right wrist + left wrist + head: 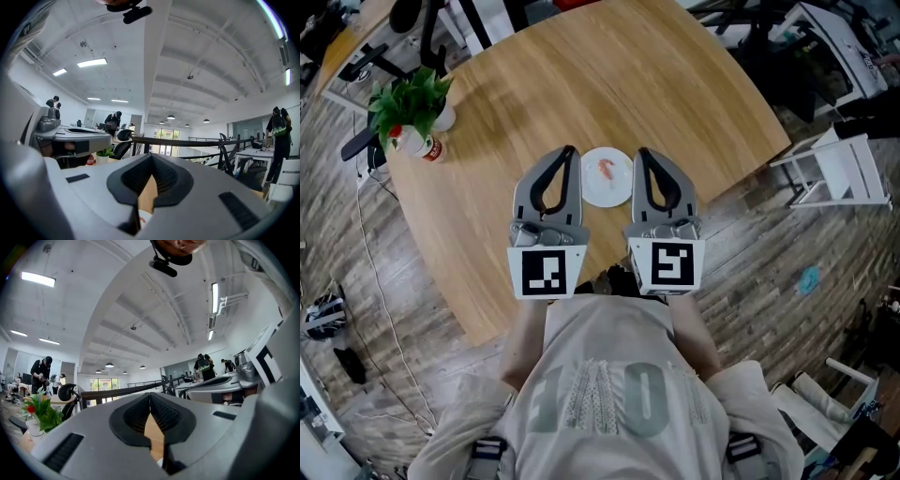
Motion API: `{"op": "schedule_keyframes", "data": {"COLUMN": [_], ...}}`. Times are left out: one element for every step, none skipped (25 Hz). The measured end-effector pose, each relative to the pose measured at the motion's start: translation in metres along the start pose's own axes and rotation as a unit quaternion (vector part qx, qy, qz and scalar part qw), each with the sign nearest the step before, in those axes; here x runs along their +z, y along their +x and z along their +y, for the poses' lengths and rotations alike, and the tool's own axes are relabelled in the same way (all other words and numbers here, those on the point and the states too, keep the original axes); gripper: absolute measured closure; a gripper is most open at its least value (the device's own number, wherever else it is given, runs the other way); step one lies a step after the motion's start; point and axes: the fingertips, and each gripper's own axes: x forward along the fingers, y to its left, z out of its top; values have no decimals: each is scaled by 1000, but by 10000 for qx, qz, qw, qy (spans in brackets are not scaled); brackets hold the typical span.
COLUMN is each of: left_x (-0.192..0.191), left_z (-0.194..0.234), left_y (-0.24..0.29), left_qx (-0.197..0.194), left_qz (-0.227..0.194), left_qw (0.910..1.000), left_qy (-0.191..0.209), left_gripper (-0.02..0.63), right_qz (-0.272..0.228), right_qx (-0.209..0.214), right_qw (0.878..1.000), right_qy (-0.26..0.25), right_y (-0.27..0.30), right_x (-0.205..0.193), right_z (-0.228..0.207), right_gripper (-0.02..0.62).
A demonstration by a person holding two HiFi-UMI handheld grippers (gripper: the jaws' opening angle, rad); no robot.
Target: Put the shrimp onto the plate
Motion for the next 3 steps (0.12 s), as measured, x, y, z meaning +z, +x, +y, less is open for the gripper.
{"op": "schedule_keyframes", "data": {"left_x": [0,0,1], "left_z": [0,0,1], "left_y": [0,0,0], "left_qx": [2,3,4], "left_qz": [0,-2,-4], "left_qw": [10000,10000,10000], "left_qy": [-7,-10,-10], "left_gripper": [597,597,597], "right_qz": [-21,-36,-48], "right_qx": [-14,-26,-37], "right_qw": [10000,10000,10000], "right_qy": [11,21,30], "right_y": [0,0,0], "right_x": [0,1,1], "right_z": [-1,-2,-2], "right_gripper": [577,577,577]}}
